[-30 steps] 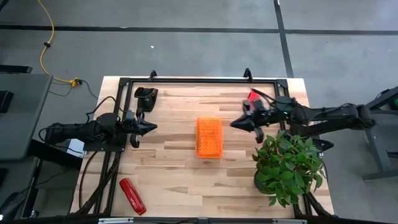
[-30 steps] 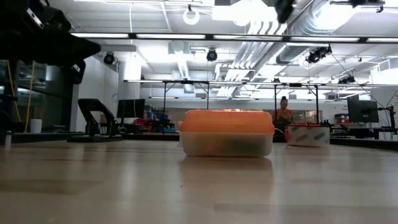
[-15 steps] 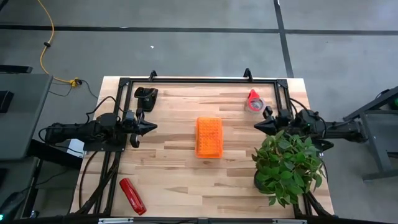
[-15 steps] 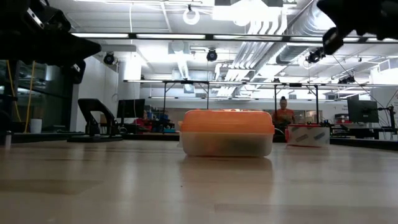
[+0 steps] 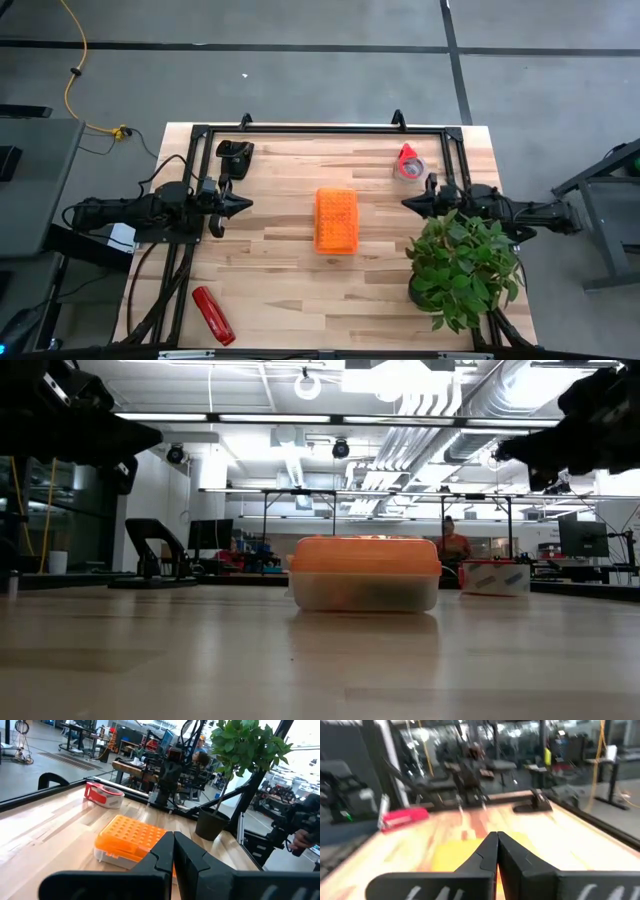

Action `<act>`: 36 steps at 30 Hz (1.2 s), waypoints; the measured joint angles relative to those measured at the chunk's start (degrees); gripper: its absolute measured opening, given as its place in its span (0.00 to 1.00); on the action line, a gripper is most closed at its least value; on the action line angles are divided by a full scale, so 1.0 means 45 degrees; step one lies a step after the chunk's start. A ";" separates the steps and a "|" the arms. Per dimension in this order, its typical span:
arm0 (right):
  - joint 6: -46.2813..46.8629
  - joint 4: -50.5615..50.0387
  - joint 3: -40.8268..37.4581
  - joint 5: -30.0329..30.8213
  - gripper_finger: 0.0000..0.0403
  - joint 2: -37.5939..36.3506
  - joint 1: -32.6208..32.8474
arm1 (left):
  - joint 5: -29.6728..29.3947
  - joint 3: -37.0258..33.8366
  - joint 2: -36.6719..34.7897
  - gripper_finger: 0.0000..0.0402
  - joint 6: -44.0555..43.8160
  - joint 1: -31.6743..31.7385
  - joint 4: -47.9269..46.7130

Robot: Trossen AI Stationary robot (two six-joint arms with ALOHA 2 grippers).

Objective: Pack school essentials
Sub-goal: Return to Home Position

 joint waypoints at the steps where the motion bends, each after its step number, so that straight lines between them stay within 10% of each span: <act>1: -0.0113 -0.0071 0.0005 0.0053 0.00 0.0034 -0.0005 | -0.0003 0.0000 0.0000 0.00 0.0000 0.0000 0.0003; 36: 0.2402 -0.0111 0.0005 0.0148 0.00 0.0046 -0.0005 | -0.0005 0.0000 0.0000 0.00 0.0278 0.0000 -0.0001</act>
